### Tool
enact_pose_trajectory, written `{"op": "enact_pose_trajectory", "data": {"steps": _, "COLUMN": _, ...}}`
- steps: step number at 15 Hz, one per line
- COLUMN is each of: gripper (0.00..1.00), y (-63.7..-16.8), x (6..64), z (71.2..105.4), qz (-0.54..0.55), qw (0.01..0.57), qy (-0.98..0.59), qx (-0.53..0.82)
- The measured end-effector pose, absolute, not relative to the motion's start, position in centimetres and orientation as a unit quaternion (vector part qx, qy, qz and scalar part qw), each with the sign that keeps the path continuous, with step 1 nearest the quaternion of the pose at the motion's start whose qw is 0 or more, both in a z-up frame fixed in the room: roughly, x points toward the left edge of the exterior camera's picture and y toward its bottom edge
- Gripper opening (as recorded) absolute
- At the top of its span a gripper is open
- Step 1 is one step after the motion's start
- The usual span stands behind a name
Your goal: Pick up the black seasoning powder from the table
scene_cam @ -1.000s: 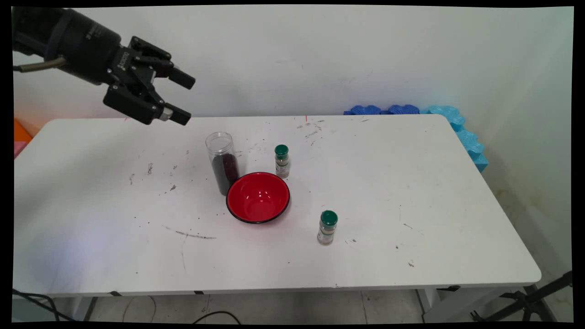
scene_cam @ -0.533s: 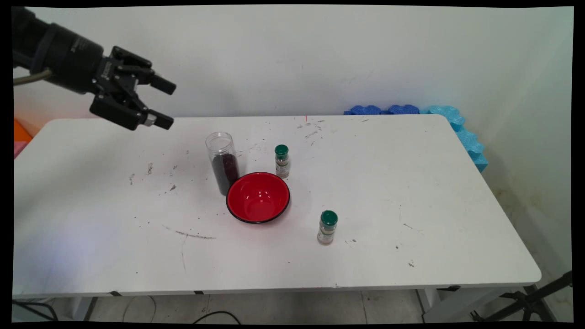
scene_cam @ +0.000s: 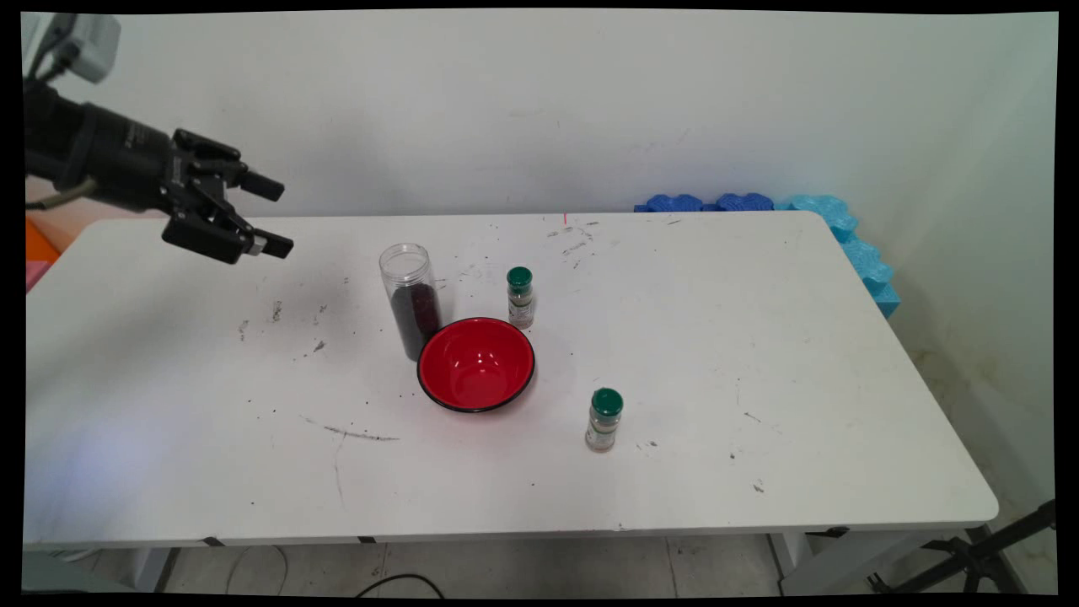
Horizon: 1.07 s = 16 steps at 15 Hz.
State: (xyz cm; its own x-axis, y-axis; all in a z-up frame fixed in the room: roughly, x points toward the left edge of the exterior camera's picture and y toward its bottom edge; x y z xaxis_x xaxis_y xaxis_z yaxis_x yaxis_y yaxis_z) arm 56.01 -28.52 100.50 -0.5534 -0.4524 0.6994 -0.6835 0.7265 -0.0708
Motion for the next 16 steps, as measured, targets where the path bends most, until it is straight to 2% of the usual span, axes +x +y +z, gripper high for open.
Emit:
{"op": "enact_pose_trajectory", "data": {"steps": 9, "gripper": 1.00, "y": -29.4, "x": 55.5, "z": 93.1, "qz": 0.177, "qw": 0.325, "qy": -0.861, "qx": 0.348}}
{"op": "enact_pose_trajectory", "data": {"steps": 16, "gripper": 1.00, "y": -32.0, "x": 53.1, "z": 88.2, "qz": 0.172, "qw": 0.329, "qy": -0.863, "qx": 0.343}}
